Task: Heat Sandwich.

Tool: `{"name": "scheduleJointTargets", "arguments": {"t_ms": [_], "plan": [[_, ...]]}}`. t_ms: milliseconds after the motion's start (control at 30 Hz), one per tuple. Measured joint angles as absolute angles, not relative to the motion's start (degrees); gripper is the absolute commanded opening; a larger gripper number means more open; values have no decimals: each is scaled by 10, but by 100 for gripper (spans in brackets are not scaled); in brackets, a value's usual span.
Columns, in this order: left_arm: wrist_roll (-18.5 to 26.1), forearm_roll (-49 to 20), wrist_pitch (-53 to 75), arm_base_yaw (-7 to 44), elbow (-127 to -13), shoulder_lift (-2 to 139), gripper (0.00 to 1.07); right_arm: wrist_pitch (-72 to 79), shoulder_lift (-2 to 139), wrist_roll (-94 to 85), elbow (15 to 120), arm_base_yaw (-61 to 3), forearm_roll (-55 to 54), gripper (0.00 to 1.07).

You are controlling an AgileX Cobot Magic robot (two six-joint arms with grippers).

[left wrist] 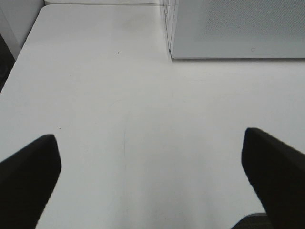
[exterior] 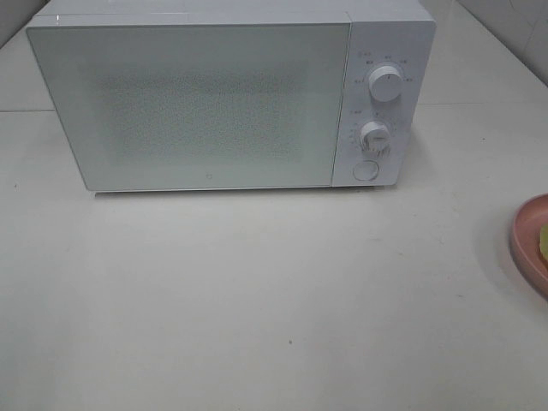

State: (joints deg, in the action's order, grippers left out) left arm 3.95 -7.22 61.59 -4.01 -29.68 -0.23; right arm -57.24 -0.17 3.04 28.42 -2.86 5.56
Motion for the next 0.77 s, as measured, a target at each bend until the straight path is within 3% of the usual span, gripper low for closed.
{"name": "scheduleJointTargets", "arguments": {"t_ms": [767], "plan": [[39, -72, 616, -40, -297, -2, 98, -572, -2, 30, 284, -29, 56, 75]]}}
